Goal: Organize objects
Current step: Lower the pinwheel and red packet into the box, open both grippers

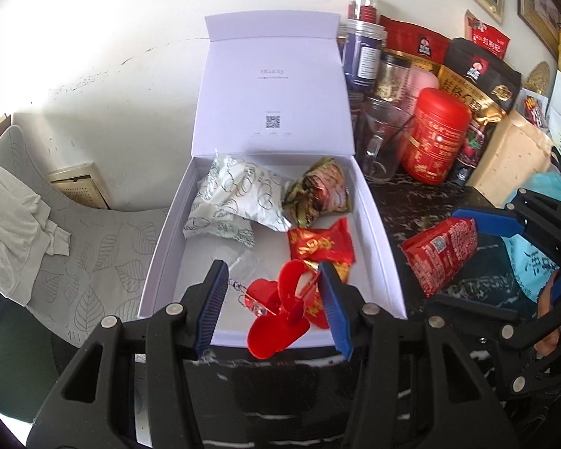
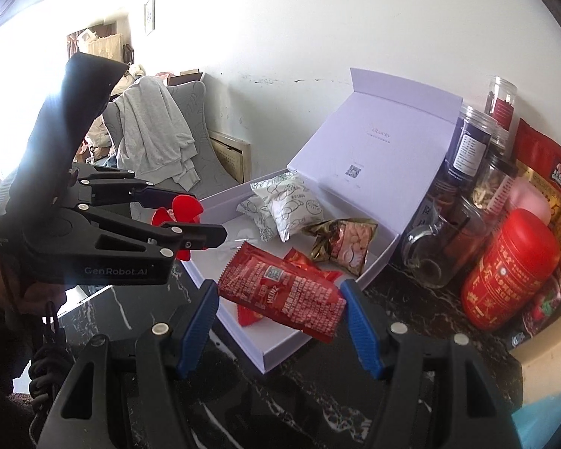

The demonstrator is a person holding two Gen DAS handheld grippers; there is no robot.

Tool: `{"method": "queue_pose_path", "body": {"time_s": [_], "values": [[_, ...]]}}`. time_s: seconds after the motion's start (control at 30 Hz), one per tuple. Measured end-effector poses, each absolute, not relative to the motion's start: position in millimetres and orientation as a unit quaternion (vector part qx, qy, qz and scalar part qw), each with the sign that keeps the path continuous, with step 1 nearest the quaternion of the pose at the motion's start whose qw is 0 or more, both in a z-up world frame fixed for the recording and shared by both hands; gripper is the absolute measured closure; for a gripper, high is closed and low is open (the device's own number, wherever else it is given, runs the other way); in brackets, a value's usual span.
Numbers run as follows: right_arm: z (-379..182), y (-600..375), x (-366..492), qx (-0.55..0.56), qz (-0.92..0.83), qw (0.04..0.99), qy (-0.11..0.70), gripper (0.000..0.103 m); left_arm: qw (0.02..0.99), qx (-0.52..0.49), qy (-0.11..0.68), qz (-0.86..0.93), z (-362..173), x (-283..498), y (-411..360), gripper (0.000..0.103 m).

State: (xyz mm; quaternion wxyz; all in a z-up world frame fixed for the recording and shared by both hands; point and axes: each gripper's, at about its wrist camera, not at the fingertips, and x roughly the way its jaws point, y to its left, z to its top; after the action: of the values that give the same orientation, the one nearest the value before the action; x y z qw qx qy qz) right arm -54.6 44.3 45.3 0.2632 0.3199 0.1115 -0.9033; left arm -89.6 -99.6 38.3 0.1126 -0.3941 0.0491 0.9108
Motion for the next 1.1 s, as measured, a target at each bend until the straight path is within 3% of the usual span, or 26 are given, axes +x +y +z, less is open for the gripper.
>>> {"method": "queue_pose_path", "body": {"time_s": [0.67,1.1], "values": [[40,22,-147,0.314,-0.897,0.289,0.118,0.035,0.05,-0.388,0.043,0.919,19,-163,-117,0.055],[11,22,-172,0.335,-0.875,0.328,0.121,0.035,0.052,-0.413,0.064,0.907,-14,-171,-115,0.055]]}}
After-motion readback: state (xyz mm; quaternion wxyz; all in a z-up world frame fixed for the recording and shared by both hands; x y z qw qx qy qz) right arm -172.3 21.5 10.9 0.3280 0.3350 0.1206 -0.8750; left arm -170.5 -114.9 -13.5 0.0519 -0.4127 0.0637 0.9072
